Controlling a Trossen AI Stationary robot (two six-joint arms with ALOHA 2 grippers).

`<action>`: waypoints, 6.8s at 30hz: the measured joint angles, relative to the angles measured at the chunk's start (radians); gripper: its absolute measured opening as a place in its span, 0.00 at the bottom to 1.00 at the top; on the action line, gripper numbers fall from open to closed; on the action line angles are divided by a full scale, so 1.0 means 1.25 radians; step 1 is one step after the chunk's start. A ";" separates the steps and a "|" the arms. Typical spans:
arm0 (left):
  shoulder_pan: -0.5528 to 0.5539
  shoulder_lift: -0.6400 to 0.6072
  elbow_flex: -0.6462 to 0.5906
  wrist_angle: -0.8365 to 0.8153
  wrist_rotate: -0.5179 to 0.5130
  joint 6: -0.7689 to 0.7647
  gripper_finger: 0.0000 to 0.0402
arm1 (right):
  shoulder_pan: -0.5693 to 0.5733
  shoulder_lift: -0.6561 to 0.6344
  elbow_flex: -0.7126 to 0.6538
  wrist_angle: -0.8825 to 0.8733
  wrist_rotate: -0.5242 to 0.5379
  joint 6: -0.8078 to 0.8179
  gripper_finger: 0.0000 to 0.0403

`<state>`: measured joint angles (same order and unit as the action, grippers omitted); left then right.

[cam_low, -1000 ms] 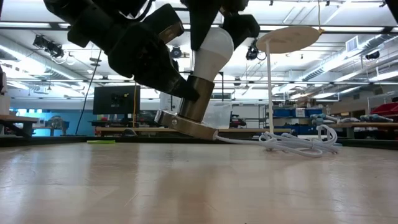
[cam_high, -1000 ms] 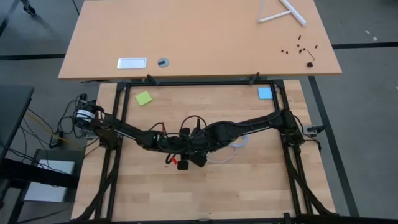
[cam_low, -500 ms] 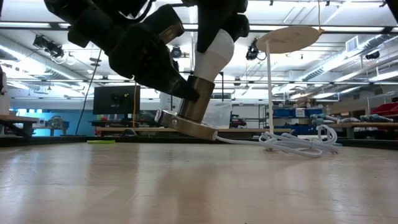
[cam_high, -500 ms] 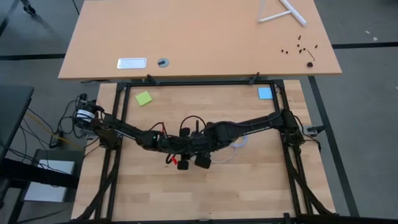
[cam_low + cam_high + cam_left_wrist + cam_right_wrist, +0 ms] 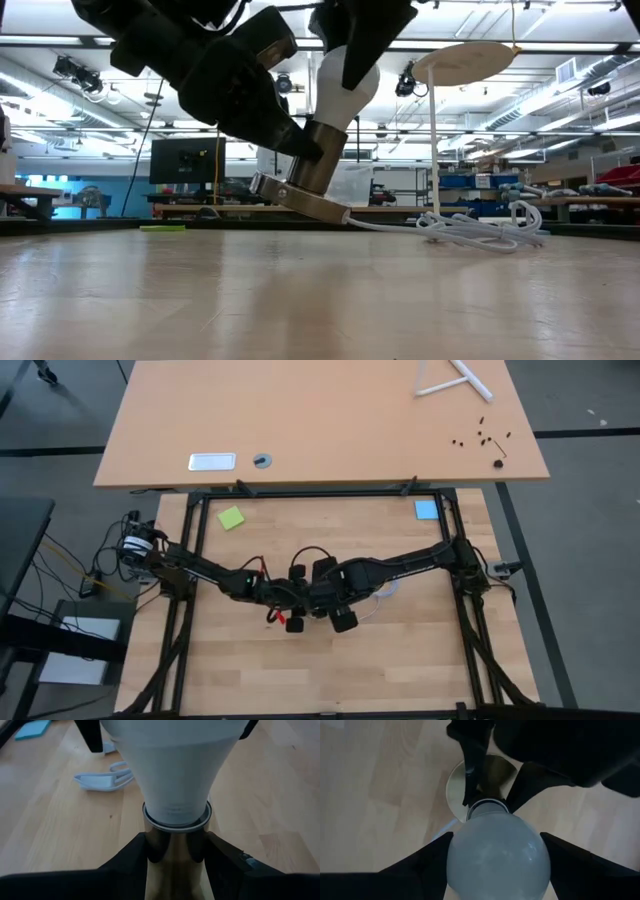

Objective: Screw lightbulb
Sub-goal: Remove the lightbulb from the lamp

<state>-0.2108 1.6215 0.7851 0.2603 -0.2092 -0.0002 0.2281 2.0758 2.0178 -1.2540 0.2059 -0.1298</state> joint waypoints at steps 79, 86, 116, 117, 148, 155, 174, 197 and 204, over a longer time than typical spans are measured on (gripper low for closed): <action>-0.009 0.000 -0.001 0.020 -0.020 -0.006 0.37 | -0.043 -0.001 0.051 -0.037 -0.068 0.474 0.62; -0.010 -0.001 -0.001 0.022 -0.008 0.000 0.37 | -0.043 0.000 0.068 -0.011 -0.097 0.531 0.68; -0.010 -0.001 0.000 0.022 0.005 0.000 0.37 | 0.035 -0.001 -0.004 0.017 0.032 0.207 0.87; -0.010 -0.001 0.000 0.022 0.005 0.000 0.37 | 0.035 -0.001 -0.004 0.021 0.031 0.202 0.87; -0.008 0.000 -0.001 0.032 0.033 -0.002 0.37 | 0.053 -0.001 -0.004 -0.013 0.116 -0.331 0.71; -0.008 -0.001 0.000 0.032 0.037 0.008 0.37 | 0.073 -0.001 -0.005 -0.010 0.150 -0.401 0.74; -0.011 0.000 -0.002 0.023 0.049 0.014 0.37 | 0.124 -0.008 -0.005 -0.080 0.210 -0.017 0.83; -0.011 0.000 -0.002 0.007 0.038 0.012 0.37 | 0.112 -0.100 -0.064 -0.091 0.156 0.399 0.77; -0.011 0.000 -0.002 0.008 0.038 0.013 0.37 | 0.109 -0.169 -0.302 0.070 0.132 0.449 0.73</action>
<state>-0.2249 1.6218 0.7830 0.2701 -0.1621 0.0162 0.3646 1.8640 1.6399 -1.1670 0.3708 0.4308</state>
